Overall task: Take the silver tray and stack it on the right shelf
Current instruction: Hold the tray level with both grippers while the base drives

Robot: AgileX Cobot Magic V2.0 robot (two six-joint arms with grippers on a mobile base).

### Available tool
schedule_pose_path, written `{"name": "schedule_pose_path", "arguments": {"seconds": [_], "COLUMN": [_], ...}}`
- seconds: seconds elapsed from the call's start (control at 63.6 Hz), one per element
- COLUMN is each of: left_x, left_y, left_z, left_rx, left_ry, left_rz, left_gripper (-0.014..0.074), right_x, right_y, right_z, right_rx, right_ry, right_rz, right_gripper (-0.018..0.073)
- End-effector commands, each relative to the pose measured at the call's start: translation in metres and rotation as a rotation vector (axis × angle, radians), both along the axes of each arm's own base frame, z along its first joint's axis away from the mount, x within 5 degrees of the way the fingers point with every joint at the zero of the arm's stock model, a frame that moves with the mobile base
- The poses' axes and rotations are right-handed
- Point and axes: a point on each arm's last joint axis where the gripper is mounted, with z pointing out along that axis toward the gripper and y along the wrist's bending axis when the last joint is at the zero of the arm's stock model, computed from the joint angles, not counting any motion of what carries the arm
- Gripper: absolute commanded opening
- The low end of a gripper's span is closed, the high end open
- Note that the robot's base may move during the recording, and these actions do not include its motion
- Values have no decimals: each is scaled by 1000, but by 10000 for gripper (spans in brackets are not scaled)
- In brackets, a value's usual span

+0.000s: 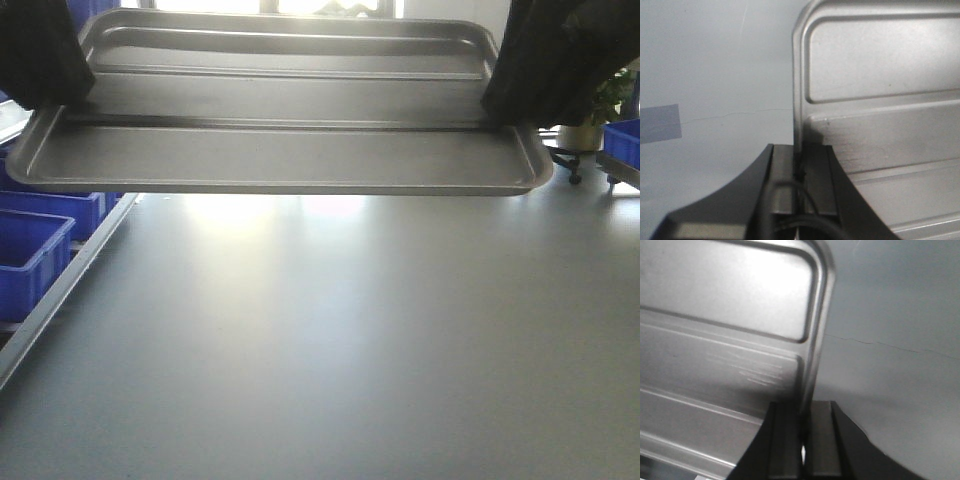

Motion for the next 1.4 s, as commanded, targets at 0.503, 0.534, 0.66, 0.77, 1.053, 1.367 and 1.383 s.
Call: {"name": "schedule_pose_path", "arguments": {"seconds": [0.503,0.534,0.66,0.77,1.053,1.367,1.383], "left_x": [-1,-1,-1,-1,-1,-1,-1], "left_y": [3,3,3,3,3,3,3], "left_z": [18,18,18,18,18,18,18], "left_rx": [-19,-19,-19,-19,-19,-19,-19], "left_ry": [-86,-86,-86,-86,-86,-86,-86], "left_rz": [-16,-16,-16,-16,-16,-16,-16], "left_gripper": [-93,-93,-93,-93,-93,-93,-93], "right_x": [-1,-1,-1,-1,-1,-1,-1], "right_y": [-5,-5,-5,-5,-5,-5,-5], "right_z": [18,18,18,18,18,18,18], "right_rx": [14,14,14,14,14,14,14], "right_ry": [-97,-97,-97,-97,-97,-97,-98], "right_rz": [13,13,13,13,13,13,12], "right_gripper": [56,56,56,56,56,56,56]}}
